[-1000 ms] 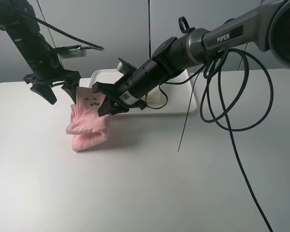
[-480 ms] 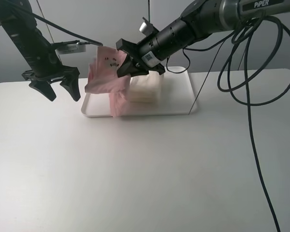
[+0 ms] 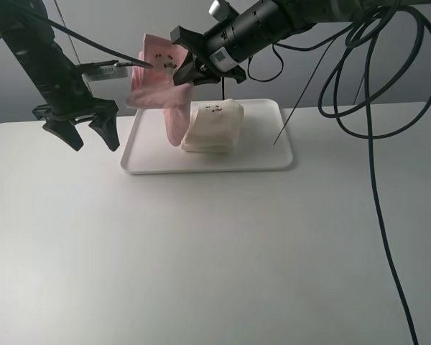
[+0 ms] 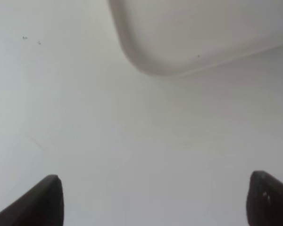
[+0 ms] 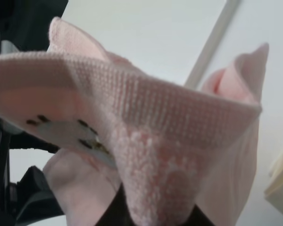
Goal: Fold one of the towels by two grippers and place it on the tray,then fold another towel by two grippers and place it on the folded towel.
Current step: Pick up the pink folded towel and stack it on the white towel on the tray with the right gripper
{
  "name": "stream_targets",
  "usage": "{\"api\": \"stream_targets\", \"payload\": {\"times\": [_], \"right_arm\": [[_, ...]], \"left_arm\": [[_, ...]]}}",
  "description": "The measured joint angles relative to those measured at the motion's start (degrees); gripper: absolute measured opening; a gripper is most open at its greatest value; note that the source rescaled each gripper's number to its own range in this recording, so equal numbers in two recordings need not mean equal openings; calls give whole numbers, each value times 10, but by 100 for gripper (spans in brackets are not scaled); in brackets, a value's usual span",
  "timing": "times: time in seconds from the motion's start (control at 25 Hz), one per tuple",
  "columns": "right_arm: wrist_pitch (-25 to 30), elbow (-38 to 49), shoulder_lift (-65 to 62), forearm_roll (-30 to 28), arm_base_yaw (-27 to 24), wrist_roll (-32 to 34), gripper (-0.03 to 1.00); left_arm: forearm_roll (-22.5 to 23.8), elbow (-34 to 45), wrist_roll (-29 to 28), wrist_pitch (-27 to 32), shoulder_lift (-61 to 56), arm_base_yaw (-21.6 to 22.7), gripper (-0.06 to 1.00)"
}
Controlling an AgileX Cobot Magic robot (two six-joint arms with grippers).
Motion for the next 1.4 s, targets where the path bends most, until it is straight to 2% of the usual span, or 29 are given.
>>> {"api": "stream_targets", "payload": {"times": [0.16,0.68,0.88,1.2,1.24,1.32,1.4], "right_arm": [[-19,0,0,9,0,2,9],[-60,0,29,-96,-31,15,9],[-65,0,39,-165,-36,29,9],[-93,0,68,-191,-37,38,9],[-99,0,68,-193,-37,40,11],[-117,0,68,-195,-37,41,25],[-127,0,68,-197,-37,41,56]], "left_arm": [[0,0,0,0,0,0,99],[0,0,1,7,0,0,99],[0,0,1,8,0,0,99],[0,0,1,8,0,0,99],[0,0,1,8,0,0,99],[0,0,-1,8,0,0,99],[0,0,-1,8,0,0,99]]}}
